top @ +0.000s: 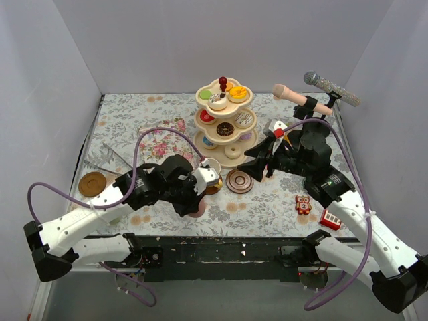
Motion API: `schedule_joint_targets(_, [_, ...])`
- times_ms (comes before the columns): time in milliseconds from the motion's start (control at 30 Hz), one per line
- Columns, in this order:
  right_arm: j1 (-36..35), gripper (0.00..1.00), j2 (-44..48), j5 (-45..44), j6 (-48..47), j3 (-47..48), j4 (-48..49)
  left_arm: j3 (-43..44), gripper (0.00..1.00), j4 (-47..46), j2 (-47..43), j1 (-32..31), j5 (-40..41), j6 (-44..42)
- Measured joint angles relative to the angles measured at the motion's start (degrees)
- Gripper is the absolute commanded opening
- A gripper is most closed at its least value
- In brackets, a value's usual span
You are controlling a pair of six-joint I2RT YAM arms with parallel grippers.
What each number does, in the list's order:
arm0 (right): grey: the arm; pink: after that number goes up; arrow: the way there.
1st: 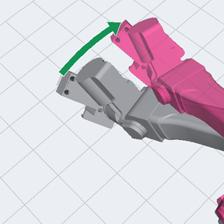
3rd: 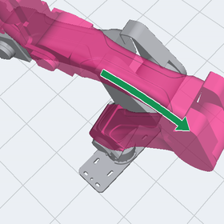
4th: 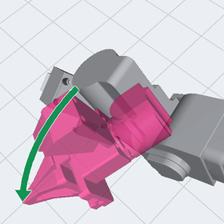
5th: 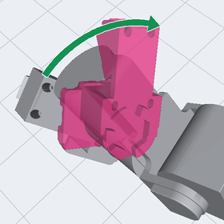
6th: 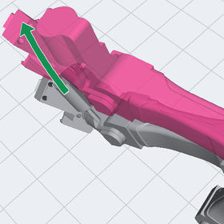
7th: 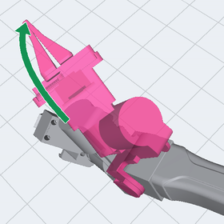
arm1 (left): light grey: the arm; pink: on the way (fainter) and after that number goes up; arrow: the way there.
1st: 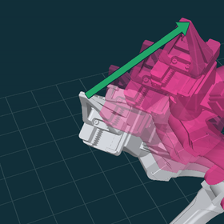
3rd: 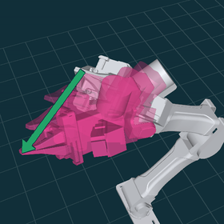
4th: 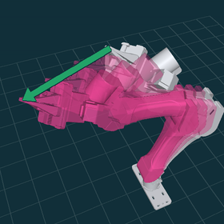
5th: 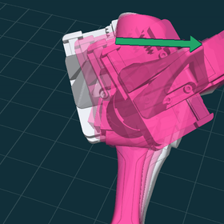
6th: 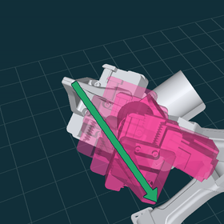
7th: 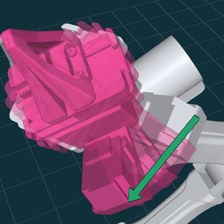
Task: Serve the afternoon tea
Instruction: Place the cup at the center of the board.
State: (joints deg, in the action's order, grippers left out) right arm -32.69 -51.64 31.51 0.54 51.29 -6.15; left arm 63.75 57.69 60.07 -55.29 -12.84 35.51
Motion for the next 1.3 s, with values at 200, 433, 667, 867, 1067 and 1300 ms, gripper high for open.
schedule_joint_targets(200, [0.0,0.66,1.6,0.0,2.6,-2.5,0.5,-0.2,0.00,-0.8,5.6,-9.4,2.7,0.5])
schedule_joint_targets(433, [0.0,0.66,3.0,0.2,4.1,-4.0,2.1,-0.6,0.00,-5.7,12.3,-17.3,5.0,-1.2])
schedule_joint_targets(667, [0.0,0.66,7.0,-1.8,4.9,-5.8,2.6,-4.6,0.00,-15.0,16.1,-17.8,6.8,-7.3])
schedule_joint_targets(867, [0.0,0.66,13.8,-8.3,5.7,-8.6,3.6,-6.9,0.00,-19.5,18.4,-17.9,6.9,-12.2])
schedule_joint_targets(1067, [0.0,0.66,15.9,-11.5,6.9,-9.9,4.8,-7.1,0.09,-24.1,20.4,-18.0,7.6,-15.1])
schedule_joint_targets(1300, [0.0,0.66,15.8,-12.1,7.2,-10.0,4.7,-7.9,0.31,-26.9,21.6,-18.0,8.5,-16.1])
